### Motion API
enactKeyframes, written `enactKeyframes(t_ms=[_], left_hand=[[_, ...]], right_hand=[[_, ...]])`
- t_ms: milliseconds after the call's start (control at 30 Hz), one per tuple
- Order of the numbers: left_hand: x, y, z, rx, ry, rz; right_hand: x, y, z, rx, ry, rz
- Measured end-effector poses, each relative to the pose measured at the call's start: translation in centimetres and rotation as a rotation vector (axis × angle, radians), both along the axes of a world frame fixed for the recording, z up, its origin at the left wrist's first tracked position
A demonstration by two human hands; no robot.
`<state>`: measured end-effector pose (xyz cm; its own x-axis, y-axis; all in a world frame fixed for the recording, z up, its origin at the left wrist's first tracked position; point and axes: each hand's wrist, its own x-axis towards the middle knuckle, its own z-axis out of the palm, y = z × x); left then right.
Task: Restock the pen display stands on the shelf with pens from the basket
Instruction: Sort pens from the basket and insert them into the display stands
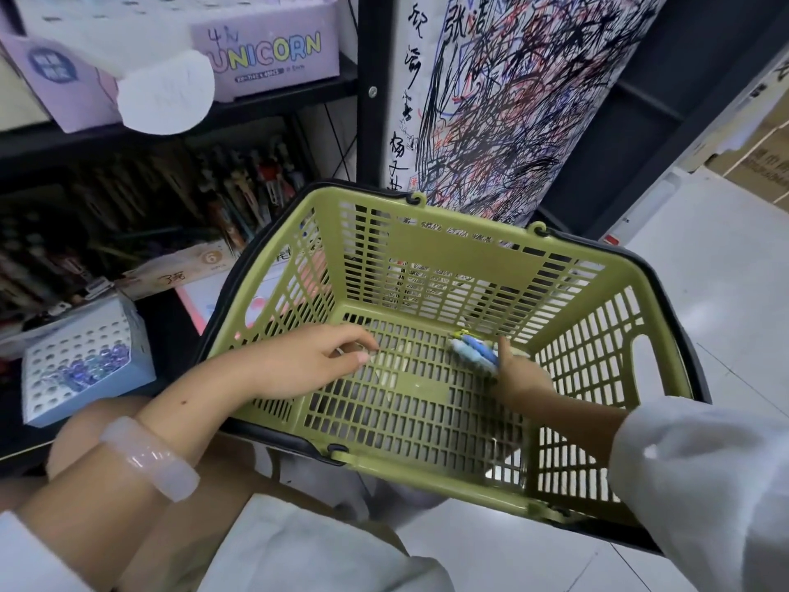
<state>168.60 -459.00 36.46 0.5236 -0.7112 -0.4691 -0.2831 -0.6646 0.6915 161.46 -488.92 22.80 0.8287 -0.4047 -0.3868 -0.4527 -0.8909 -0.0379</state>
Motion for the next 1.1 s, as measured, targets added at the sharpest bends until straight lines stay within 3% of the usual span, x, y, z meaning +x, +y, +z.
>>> enactKeyframes(t_ms=[167,367,500,633,700,800,867,967,1100], left_hand=[[0.3,0.0,0.0,-0.006,-0.002,-0.006],[0.8,0.3,0.4,0.002,-0.008,0.043],[1.0,0.1,0.7,0.061,-0.058,0.097],[0.8,-0.1,1.0,0.034,0.037,0.195],[0.4,-0.4,1.6,-0.173,0.266,0.381],[0.1,-0.2,2.9,-0.703,0.554,0.682],[0.0,0.6,4.1,-0.964,0.543,0.880],[0.1,2.7,5.9,-1.164,0.418,1.099],[0.5,5.4,9.0,-1.392,0.313,1.157]], right_hand=[[3.1,-1.2,0.6,-0.141,0.045,0.168],[3.6,-1.1,-0.2,-0.190,0.099,0.139],[4.9,0.4,3.2,0.146,0.071,0.108],[6.0,5.4,9.4,0.685,-0.059,0.070],[6.2,9.2,12.8,0.936,-0.090,0.137],[6.7,15.1,16.8,1.130,-0.150,0.269],[7.1,18.5,18.9,1.179,-0.219,0.343],[7.8,22.6,21.1,1.138,-0.403,0.463],[8.1,27.0,23.2,1.059,-0.631,0.538]])
